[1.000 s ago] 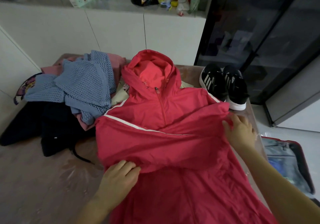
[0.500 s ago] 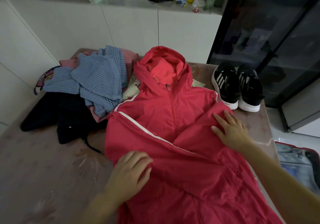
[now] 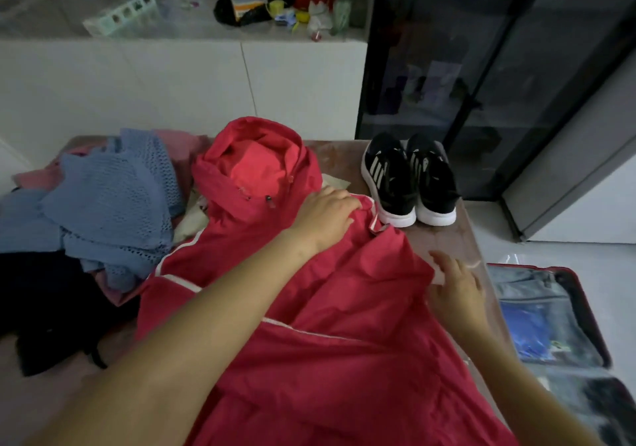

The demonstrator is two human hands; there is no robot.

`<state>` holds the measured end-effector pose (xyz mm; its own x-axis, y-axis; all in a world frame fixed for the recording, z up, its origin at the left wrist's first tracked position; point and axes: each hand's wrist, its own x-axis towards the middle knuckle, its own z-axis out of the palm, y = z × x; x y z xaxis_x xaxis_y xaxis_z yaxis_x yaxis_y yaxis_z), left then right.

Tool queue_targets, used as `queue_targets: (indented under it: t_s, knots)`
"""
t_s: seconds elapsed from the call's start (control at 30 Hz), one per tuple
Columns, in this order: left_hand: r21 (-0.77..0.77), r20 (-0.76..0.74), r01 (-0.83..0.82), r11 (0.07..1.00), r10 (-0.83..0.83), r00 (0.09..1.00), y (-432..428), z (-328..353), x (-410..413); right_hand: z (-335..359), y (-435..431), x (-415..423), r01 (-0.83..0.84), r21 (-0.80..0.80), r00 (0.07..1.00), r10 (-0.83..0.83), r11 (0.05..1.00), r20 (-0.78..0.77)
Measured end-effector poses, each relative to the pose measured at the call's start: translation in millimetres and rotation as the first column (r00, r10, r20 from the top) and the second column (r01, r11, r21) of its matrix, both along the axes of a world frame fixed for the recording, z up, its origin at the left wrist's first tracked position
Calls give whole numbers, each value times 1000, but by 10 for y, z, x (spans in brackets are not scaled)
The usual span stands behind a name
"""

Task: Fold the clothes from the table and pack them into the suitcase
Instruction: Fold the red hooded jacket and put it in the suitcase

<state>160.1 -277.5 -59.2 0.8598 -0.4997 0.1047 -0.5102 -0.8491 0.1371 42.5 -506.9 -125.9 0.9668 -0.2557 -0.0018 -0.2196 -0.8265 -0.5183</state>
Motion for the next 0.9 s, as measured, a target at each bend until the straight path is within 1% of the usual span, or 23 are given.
queue_targets:
  t_s: [0.07,0.1,0.13,0.2,0.23,0.27,0.3,0.37,0.4,0.43,0.47,0.53,0.57,0.6,0.63,0.67,0.7,0.73,0.77,0.8,0.83,0.87,0.9]
  knots:
    - [90,-6,34,995,-34,999,-145,-92,196,-81,1,-34,-5,47,993,10,999,-119]
    - [118,-8,50,992,-49,999,-218,-145,269,-132,6,-40,-11,62,989,19,998,-145]
    - [140,-7,64,988,-63,998,-289,-201,329,-174,14,-33,5,85,988,8,996,-153]
    - [192,1,92,977,-93,996,-419,-310,431,-207,39,25,90,155,989,-70,984,-131]
    - [225,7,102,969,-106,994,-469,-349,471,-220,55,59,120,169,989,-104,978,-102]
    - [264,11,113,958,-120,993,-507,-382,510,-239,76,84,113,139,993,-108,984,-44]
    - [310,12,135,941,-145,989,-533,-403,548,-266,89,101,79,73,996,-82,994,46]
    - [375,-12,192,907,-202,979,-571,-401,615,-348,62,94,-19,-81,970,38,996,240]
    - [387,-12,199,900,-211,977,-573,-384,646,-371,29,75,-59,-147,948,101,987,301]
    - [350,-6,161,923,-170,985,-571,-371,682,-384,-15,52,-87,-197,930,151,977,336]
    - [284,3,80,955,-84,996,-563,-366,725,-397,-61,31,-107,-240,916,189,965,354]
    - [187,-67,-104,977,118,991,-513,-355,790,-448,-132,26,-147,-323,899,262,935,351]
    - [177,-110,-165,970,186,976,-492,-360,800,-470,-145,29,-171,-363,892,300,916,337]
    - [146,-135,-213,966,232,963,-476,-371,790,-488,-149,33,-193,-378,891,323,905,319]
    - [71,-130,-244,967,251,959,-467,-374,754,-481,-144,32,-204,-361,895,323,910,309]
    - [-44,-83,-243,969,239,967,-472,-375,686,-448,-135,23,-194,-319,903,295,928,311]
    - [-167,1,-187,968,190,982,-484,-365,585,-390,-121,5,-169,-262,914,251,950,319]
    - [-241,103,-64,968,91,990,-487,-369,458,-321,-99,-18,-151,-206,921,213,967,325]
    - [-251,201,101,963,-50,978,-476,-402,303,-249,-67,-44,-159,-170,924,208,972,321]
    - [-184,269,259,948,-205,941,-457,-469,141,-200,-31,-67,-205,-168,920,249,964,303]
    - [-56,285,356,933,-327,901,-420,-570,11,-192,-3,-80,-274,-197,912,319,941,258]
    - [91,234,377,922,-388,891,-362,-671,-74,-222,16,-90,-344,-238,903,389,908,182]
    - [231,152,340,911,-379,913,-286,-768,-120,-267,28,-100,-397,-275,897,433,876,85]
